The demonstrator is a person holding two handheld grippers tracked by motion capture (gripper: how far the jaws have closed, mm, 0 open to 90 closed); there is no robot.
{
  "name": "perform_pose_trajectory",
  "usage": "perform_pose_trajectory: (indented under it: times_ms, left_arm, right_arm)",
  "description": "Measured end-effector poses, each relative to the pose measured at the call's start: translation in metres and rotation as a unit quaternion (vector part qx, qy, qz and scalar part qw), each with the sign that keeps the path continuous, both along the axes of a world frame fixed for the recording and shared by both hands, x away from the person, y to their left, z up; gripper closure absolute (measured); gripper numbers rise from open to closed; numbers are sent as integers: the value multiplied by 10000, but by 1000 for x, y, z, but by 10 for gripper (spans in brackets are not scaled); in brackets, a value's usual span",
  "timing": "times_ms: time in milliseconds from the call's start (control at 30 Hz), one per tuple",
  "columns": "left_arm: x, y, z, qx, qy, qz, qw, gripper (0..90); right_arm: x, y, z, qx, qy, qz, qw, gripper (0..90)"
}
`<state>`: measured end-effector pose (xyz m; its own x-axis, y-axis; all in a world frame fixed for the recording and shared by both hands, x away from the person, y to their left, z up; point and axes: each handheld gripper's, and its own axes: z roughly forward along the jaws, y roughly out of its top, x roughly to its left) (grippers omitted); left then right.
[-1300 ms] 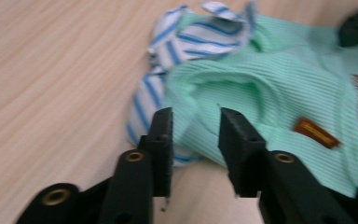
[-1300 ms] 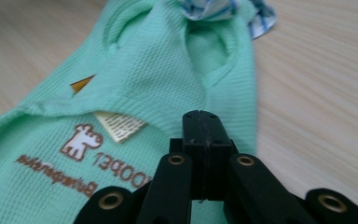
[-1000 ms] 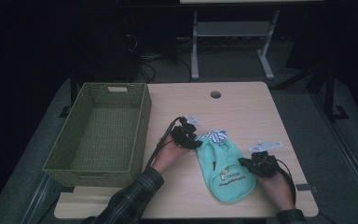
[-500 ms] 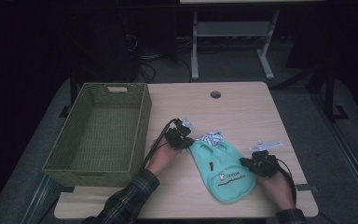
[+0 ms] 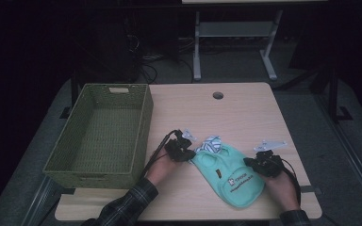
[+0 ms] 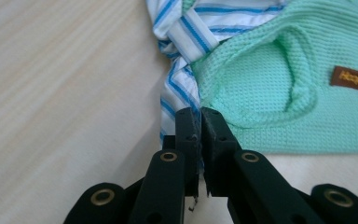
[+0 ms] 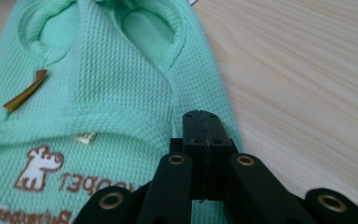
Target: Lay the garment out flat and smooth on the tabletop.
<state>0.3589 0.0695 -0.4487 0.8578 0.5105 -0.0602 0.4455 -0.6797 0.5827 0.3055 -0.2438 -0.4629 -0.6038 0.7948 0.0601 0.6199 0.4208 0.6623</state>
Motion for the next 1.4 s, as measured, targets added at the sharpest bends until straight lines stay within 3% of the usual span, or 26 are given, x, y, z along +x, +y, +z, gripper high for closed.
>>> perform_pose_trajectory:
  times_ms: [133, 367, 533, 700, 833, 1000, 1267, 1400]
  left_arm:
    - [-7, 4, 1, -110, 37, -35, 9999, 807]
    - [-8, 12, 6, -316, 20, 103, 9994, 582]
    - [-6, 10, 0, -312, 47, 163, 9994, 464]
    - [-4, 8, -5, -279, 87, 97, 9995, 430]
    - [-4, 6, -8, -247, 110, 75, 9996, 430]
    - [-5, 3, -10, -149, -32, 55, 9999, 465]
    - [-6, 2, -10, -150, -91, -30, 9998, 721]
    - [-5, 2, -10, -176, -108, 11, 9998, 781]
  right_arm:
    - [-5, 2, 7, 275, -170, 130, 9994, 898]
    - [-10, 24, 15, 494, -346, 641, 9961, 898]
    - [-4, 40, 7, 403, -187, 858, 9953, 898]
    - [-1, 45, -1, 258, 21, 852, 9960, 898]
    - [0, 46, -4, 150, 91, 873, 9960, 898]
    - [-1, 47, -3, 110, 76, 872, 9961, 898]
    - [-1, 47, -3, 106, 65, 871, 9961, 898]
    - [-1, 48, -4, 113, 64, 868, 9961, 898]
